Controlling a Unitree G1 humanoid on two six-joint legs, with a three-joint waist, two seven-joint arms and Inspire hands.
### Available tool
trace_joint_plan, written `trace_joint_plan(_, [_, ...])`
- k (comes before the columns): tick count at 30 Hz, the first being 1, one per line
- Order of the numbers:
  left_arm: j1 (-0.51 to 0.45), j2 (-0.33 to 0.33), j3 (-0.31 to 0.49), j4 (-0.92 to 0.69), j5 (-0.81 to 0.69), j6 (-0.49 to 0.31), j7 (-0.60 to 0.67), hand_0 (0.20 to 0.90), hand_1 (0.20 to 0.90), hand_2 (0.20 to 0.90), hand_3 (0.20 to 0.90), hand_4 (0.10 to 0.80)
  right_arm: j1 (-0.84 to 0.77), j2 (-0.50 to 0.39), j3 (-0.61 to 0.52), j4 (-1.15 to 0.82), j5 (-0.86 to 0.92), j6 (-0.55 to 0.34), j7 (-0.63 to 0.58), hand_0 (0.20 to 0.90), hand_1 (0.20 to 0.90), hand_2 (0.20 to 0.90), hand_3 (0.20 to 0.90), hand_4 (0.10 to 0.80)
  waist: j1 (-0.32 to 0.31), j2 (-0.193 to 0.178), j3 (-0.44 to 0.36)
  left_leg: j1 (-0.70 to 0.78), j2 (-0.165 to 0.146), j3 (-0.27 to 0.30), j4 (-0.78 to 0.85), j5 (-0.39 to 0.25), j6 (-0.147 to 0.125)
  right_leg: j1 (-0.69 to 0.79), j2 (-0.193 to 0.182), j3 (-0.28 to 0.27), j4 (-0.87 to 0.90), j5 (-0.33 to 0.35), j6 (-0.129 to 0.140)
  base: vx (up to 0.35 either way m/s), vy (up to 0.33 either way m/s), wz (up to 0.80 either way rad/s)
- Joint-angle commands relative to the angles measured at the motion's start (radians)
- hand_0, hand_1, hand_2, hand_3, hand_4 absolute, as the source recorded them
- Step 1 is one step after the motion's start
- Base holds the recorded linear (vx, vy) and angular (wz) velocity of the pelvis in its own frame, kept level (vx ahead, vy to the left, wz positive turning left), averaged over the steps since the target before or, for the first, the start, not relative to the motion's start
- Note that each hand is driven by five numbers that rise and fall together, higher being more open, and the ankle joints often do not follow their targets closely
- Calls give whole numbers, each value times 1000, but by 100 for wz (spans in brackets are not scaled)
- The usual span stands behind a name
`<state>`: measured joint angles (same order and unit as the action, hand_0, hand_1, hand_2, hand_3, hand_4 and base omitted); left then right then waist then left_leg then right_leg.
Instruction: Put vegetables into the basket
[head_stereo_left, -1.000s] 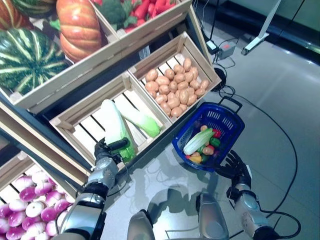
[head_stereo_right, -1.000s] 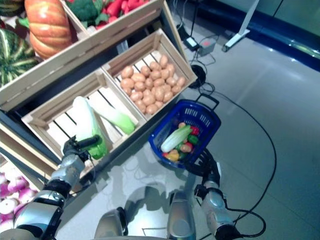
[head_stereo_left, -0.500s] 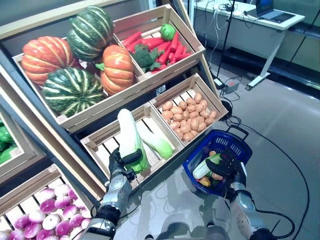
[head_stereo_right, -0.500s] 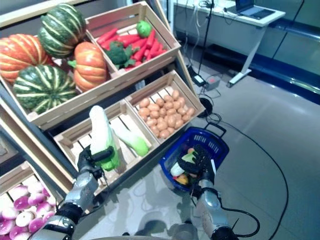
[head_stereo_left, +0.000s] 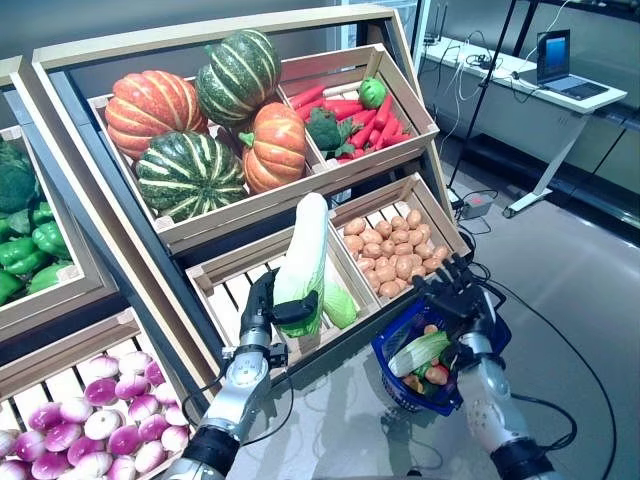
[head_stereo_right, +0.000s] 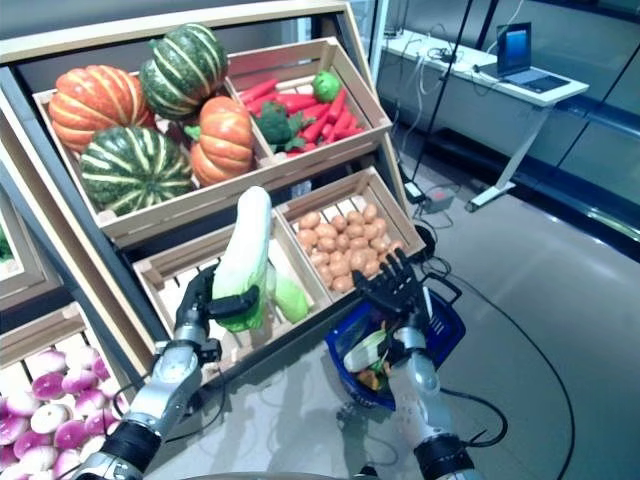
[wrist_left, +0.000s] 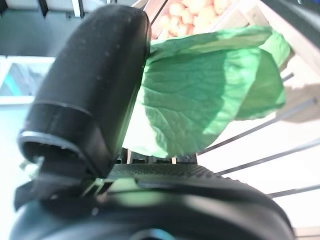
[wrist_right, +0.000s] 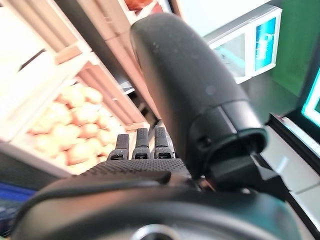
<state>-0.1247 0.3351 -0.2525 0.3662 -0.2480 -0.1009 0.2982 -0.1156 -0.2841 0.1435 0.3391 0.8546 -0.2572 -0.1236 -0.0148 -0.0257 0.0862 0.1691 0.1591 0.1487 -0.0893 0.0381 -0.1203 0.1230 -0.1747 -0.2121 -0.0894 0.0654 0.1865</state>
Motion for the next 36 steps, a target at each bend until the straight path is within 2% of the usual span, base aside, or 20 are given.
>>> trace_joint_plan(1, [-161, 69, -26, -74, 107, -171, -19, 300, 300, 300, 300, 400, -135, -37, -66, -74, 92, -21, 131, 900, 900, 900, 900, 800, 19, -14, -27, -8, -53, 14, 2, -58, 52, 20, -1, -16, 4, -2, -28, 24, -24, 4])
trace_joint_plan(4, [-156, 91, -36, -82, 173, -208, -29, 300, 300, 300, 300, 400, -137, -47, -72, -71, 133, 21, 217, 900, 900, 900, 900, 800, 25, -19, -29, -4, -53, 10, 2, -63, 51, 25, -1, -22, 4, -5, -29, 27, -18, 8])
trace_joint_plan(8, [-156, 112, -40, -91, 204, -227, -29, 300, 300, 300, 300, 400, -136, -60, -70, -50, 162, 68, 249, 900, 900, 900, 900, 800, 29, -21, -31, 0, -55, 8, 2, -67, 52, 29, -1, -25, 4, -8, -30, 5, -3, 1])
trace_joint_plan(19, [-178, 143, -64, -126, 313, -282, 28, 300, 300, 300, 300, 400, -129, -60, -25, 10, 187, 185, 267, 900, 900, 900, 900, 800, 29, -22, -29, 12, -54, 2, 2, -71, 48, 42, -5, -26, 4, -14, -29, 0, 0, 0])
trace_joint_plan(27, [-201, 156, -99, -162, 383, -299, 44, 300, 300, 300, 300, 400, -144, -41, 29, 13, 181, 207, 272, 900, 900, 900, 900, 800, 30, -20, -25, 14, -54, -3, 2, -72, 45, 46, -6, -26, 3, -16, -28, 1, 1, 2])
trace_joint_plan(36, [-194, 163, -159, -188, 390, -310, -13, 300, 300, 300, 300, 400, -176, -19, 64, -14, 206, 205, 277, 900, 900, 900, 900, 800, 34, -22, -26, 13, -54, -8, 2, -74, 43, 47, -6, -26, 2, -18, -25, 1, 4, 3])
